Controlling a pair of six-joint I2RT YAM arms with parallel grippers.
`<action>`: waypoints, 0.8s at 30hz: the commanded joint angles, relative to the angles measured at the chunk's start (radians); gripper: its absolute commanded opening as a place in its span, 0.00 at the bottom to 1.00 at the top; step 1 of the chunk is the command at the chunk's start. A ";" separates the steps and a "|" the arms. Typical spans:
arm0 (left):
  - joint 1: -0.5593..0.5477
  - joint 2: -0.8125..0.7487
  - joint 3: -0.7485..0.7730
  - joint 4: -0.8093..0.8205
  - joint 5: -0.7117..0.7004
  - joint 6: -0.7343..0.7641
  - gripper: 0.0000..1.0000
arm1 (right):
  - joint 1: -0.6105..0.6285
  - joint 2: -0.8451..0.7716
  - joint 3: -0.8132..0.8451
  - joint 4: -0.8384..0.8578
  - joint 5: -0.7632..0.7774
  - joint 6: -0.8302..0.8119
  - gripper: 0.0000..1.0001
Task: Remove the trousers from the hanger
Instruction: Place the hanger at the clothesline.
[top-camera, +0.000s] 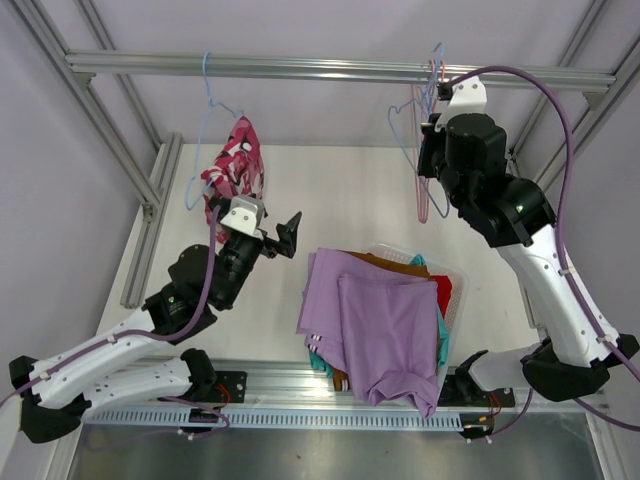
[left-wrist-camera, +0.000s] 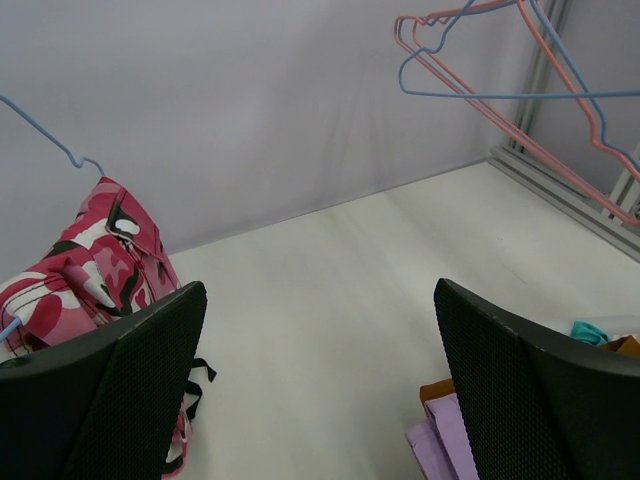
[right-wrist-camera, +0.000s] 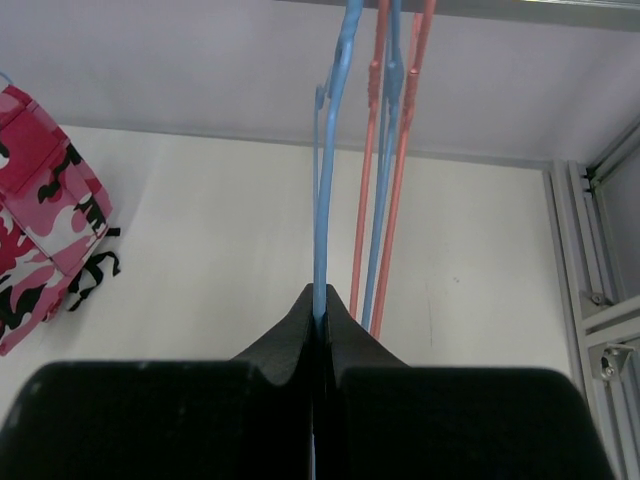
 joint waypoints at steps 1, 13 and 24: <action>0.011 -0.002 0.005 0.014 0.024 -0.022 0.99 | -0.039 0.001 0.006 0.047 -0.043 -0.012 0.00; 0.013 -0.002 0.007 0.011 0.032 -0.022 1.00 | -0.095 0.026 -0.147 0.119 -0.102 -0.001 0.00; 0.014 -0.002 0.010 0.003 0.044 -0.032 0.99 | -0.099 -0.002 -0.170 0.112 -0.099 0.013 0.00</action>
